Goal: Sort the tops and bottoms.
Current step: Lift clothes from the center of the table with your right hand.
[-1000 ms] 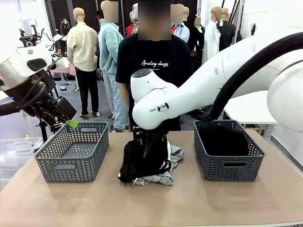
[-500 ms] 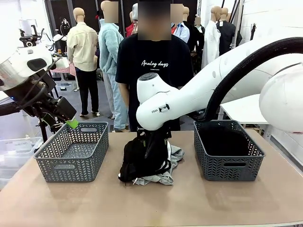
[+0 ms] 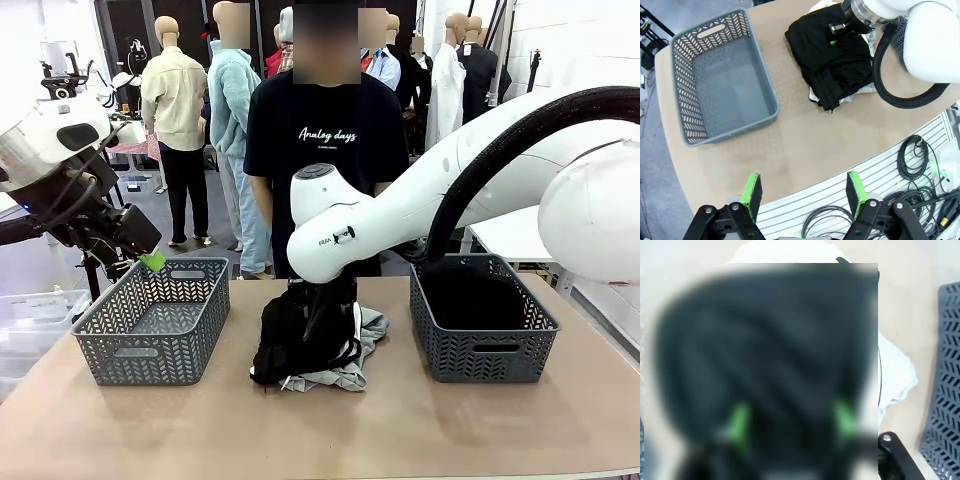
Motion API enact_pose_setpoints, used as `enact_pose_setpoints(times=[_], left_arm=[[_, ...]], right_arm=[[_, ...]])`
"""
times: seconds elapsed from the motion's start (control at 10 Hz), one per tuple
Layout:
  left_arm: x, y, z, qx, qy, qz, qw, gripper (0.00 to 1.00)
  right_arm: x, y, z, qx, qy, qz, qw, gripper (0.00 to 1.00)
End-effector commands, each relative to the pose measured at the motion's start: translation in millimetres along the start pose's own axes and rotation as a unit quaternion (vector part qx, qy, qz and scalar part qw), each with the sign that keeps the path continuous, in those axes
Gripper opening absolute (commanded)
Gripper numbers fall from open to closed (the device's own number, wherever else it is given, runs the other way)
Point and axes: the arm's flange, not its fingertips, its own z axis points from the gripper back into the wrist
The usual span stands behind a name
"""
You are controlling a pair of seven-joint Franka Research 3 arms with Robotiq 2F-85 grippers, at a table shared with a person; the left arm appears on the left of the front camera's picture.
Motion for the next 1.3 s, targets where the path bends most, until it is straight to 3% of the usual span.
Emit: enact_pose_setpoints(times=[0.0,0.1,0.5,0.9,1.0,1.2], left_arm=[[-1,1,1,-0.003,0.003,0.0,1.0,0.87],[-1,1,1,-0.003,0.003,0.0,1.0,0.87],[-1,1,1,-0.003,0.003,0.0,1.0,0.87],[-1,1,1,-0.003,0.003,0.0,1.0,0.87],[-1,1,1,-0.003,0.003,0.0,1.0,0.87],[-1,1,1,-0.003,0.003,0.0,1.0,0.87]], right_arm=[[-3,-4,-4,0.013,0.01,-0.006,1.0,0.18],[-3,-5,-6,0.012,0.014,-0.007,1.0,0.0],[-3,-5,0,0.014,0.012,-0.004,1.0,0.0],[-11,-5,30,0.03,-0.013,-0.007,0.999,0.0],[2,1,15,0.008,-0.007,-0.003,1.0,0.0],[1,3,26,0.012,-0.012,-0.001,1.0,0.0]])
